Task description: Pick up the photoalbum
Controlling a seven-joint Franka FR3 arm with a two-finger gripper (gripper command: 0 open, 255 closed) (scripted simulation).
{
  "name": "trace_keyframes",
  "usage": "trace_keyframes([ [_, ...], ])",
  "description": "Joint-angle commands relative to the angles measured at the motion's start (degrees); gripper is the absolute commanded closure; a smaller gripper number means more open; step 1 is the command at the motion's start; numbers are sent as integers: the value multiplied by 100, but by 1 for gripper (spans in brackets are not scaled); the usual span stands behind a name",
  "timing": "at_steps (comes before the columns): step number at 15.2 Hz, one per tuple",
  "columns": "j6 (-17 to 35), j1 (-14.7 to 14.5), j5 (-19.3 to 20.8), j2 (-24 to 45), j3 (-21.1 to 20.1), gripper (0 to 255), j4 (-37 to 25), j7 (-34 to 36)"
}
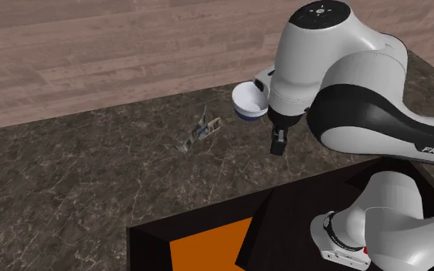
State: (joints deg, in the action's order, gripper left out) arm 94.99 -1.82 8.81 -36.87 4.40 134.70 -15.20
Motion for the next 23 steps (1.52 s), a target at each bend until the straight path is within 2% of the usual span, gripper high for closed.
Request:
trace_keyframes([
  [1,405,-52,29,272,255,0,22,-454],
  [6,1271,-214,-75,1141,861,0,-174,-1603],
  [11,1964,-428,-499,2194,1376,0,-628,-2854],
  [17,2428,-583,-1439,3614,1733,0,-1494,-4492],
  [23,2425,-399,-2474,5069,1622,0,-2693,-5995],
])
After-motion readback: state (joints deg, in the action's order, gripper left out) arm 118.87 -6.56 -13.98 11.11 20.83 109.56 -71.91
